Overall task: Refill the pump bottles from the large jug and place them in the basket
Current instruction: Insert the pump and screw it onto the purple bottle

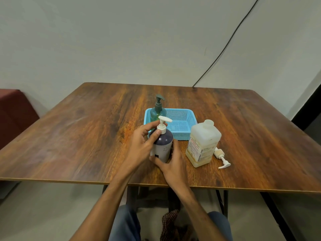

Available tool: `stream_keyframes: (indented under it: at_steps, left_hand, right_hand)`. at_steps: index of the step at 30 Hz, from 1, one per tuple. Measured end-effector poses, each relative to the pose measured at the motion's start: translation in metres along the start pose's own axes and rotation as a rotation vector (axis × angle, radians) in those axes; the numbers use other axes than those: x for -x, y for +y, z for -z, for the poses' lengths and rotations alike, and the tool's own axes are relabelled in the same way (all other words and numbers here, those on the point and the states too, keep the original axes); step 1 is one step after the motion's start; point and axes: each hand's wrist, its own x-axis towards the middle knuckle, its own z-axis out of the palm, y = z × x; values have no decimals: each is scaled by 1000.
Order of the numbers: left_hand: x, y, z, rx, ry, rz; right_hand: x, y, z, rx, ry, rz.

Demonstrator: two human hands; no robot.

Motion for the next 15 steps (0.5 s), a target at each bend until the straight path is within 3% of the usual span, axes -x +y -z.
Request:
stream_keyframes:
  at_steps: [4, 7, 10, 15]
  left_hand:
    - [5, 2, -3, 127, -46, 3]
    - [8, 3, -14, 105, 101, 7]
    - [5, 2, -17, 93, 145, 8]
    - [-3, -1, 1, 83, -67, 18]
  right_hand:
    - [0, -1, 0, 6, -5, -9]
    - [1, -1, 0, 5, -19, -20]
    - [1, 0, 0, -2, -19, -25]
    - [1, 1, 0, -7, -14, -33]
